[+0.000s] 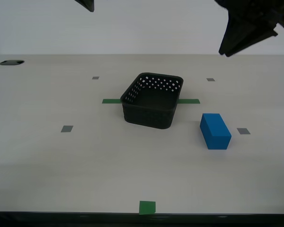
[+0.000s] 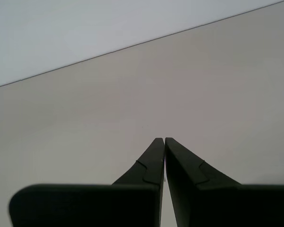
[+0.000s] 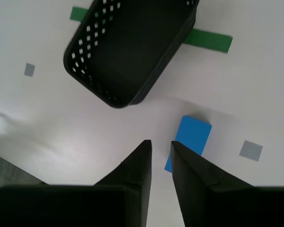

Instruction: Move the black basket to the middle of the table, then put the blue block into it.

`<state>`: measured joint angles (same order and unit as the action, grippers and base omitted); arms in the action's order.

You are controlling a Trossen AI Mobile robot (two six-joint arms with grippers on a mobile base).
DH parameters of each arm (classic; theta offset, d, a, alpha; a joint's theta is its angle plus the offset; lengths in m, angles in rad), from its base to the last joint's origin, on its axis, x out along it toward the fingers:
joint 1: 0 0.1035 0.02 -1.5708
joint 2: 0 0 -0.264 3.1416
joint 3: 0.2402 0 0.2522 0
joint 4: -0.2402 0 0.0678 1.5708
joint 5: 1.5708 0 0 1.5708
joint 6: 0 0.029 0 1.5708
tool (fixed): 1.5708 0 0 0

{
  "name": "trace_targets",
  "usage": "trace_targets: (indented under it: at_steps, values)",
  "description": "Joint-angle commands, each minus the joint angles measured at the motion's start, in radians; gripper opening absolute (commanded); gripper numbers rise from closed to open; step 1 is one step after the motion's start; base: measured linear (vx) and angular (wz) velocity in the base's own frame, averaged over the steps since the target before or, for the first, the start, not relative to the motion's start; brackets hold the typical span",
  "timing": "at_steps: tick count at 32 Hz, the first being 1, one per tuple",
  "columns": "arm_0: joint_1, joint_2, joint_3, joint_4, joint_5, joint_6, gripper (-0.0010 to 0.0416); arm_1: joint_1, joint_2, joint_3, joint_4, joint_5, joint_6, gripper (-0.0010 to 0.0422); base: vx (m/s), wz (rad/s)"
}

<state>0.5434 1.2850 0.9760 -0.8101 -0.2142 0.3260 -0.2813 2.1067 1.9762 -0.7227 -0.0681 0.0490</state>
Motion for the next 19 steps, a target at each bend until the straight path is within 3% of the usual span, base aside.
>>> trace_targets:
  at_steps: [1, 8, 11, 12, 13, 19]
  values:
    - [0.002, 0.022, -0.043, 0.003, 0.003, 0.014, 0.0103, 0.001, 0.0, 0.001, 0.001, 0.005, 0.005, 0.0, 0.0, 0.0]
    - [0.002, 0.15, -0.078, 0.08, 0.007, 0.015, 0.0219, 0.002, 0.0, 0.0, 0.002, 0.009, 0.005, 0.0, 0.0, 0.0]
    - [0.002, 0.245, -0.078, 0.089, 0.012, 0.015, 0.0266, 0.001, 0.0, 0.0, 0.0, 0.009, 0.016, 0.0, 0.0, 0.0]
    - [0.002, 0.343, -0.078, 0.092, 0.014, 0.015, 0.031, 0.001, 0.0, 0.0, -0.006, 0.009, 0.032, 0.0, 0.0, 0.0]
    - [0.002, 0.382, -0.078, 0.095, 0.014, 0.016, 0.0327, 0.002, 0.0, 0.0, -0.008, 0.008, 0.042, 0.0, 0.0, 0.0]
    - [0.01, 0.449, -0.073, 0.131, 0.047, 0.025, 0.0348, 0.003, 0.0, 0.0, -0.009, 0.008, 0.054, 0.0, -0.002, 0.001]
